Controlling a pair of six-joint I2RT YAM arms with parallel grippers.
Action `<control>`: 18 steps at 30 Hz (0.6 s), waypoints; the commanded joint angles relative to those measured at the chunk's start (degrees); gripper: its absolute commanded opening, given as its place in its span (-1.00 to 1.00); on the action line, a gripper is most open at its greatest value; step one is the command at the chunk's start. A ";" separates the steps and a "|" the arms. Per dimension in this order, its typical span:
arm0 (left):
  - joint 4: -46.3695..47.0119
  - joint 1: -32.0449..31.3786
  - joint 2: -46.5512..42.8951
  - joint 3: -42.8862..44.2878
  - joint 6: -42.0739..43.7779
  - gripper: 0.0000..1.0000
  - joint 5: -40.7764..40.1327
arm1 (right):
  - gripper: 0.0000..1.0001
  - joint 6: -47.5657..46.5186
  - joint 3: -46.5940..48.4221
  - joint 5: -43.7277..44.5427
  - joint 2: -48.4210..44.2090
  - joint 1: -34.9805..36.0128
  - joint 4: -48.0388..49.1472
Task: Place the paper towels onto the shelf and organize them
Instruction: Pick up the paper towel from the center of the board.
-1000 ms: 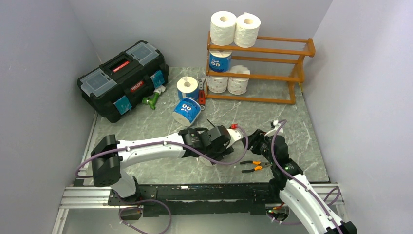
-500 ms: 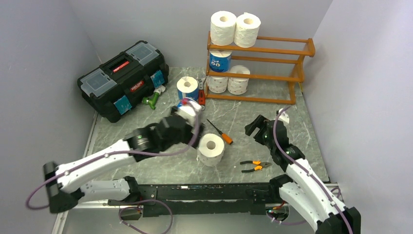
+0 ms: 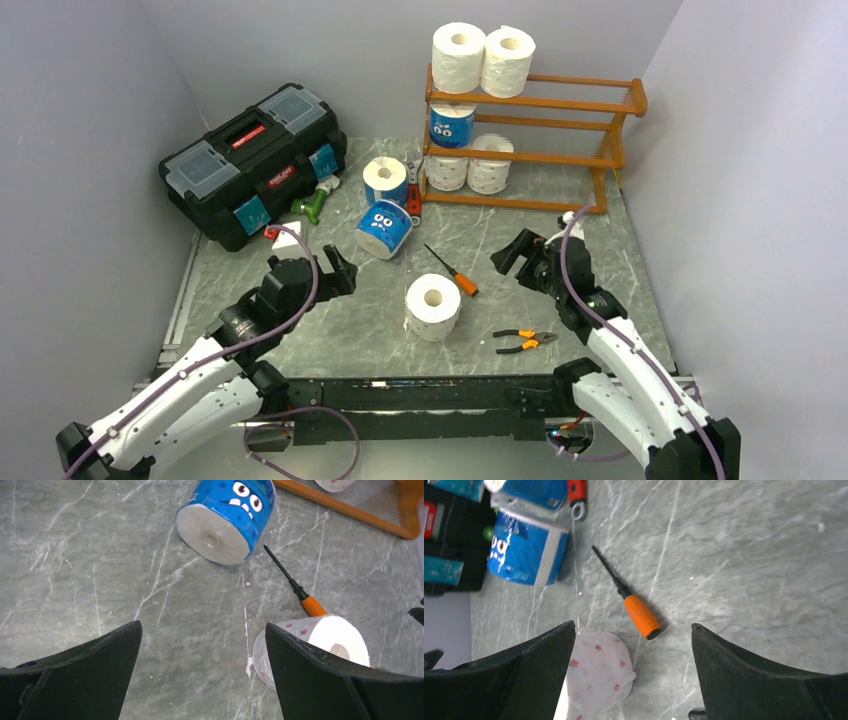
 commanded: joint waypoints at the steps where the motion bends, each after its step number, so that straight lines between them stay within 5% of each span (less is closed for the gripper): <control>1: 1.80 2.62 -0.04 -1.86 -4.68 0.99 1.96 | 0.76 -4.77 5.89 -8.99 3.82 -0.08 3.43; 11: 8.01 4.02 -10.00 -14.95 -13.21 0.98 2.00 | 0.71 -6.69 15.71 -6.26 15.49 6.22 -4.74; 18: 8.66 4.02 -10.39 -16.57 -13.49 0.96 2.52 | 0.68 -6.86 17.63 -4.58 20.22 11.28 -4.93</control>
